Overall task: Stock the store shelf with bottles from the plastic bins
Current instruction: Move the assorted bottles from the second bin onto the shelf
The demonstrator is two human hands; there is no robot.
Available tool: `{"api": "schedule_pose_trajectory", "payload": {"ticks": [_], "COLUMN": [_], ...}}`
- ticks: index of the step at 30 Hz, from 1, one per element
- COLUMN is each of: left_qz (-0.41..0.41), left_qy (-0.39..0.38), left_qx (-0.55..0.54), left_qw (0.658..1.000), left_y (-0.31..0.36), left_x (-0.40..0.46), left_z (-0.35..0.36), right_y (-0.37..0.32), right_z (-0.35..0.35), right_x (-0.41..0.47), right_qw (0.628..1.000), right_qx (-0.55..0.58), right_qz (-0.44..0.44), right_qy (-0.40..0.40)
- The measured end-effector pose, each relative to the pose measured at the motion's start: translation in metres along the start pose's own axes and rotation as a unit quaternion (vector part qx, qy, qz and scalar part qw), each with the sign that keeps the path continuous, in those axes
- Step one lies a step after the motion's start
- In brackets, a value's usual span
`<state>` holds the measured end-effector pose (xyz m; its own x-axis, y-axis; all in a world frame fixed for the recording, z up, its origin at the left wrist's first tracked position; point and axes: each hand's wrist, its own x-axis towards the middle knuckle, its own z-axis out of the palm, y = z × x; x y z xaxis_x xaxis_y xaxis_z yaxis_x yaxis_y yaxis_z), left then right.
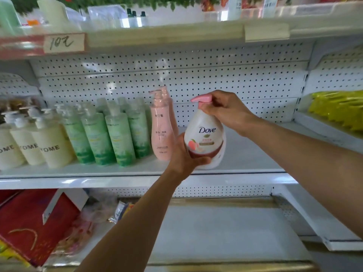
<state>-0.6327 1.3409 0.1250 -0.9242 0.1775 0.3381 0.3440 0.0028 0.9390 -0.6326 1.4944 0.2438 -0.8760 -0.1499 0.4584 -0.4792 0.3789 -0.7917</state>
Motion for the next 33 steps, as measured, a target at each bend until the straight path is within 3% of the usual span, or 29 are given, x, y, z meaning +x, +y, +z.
{"api": "schedule_pose_trajectory", "payload": {"ticks": [12,27,33], "left_qz": [0.048,-0.050,-0.064], "left_qy": [0.082,0.147,0.130], "left_qx": [0.157,0.231,0.215], "left_qw": [0.983,0.960,0.966], "left_y": [-0.032,-0.052,-0.048], "left_x": [0.056,0.107,0.106], "left_z": [0.010,0.006,0.007], "right_y": [0.039,0.071,0.075], "right_z": [0.002,0.008,0.012], "right_x": [0.059,0.112,0.114], "right_qw": [0.998,0.999,0.998], "right_qx": [-0.050,-0.034,-0.044], "right_qz": [0.045,0.031,0.031], "right_qy": [0.006,-0.017,-0.013]}}
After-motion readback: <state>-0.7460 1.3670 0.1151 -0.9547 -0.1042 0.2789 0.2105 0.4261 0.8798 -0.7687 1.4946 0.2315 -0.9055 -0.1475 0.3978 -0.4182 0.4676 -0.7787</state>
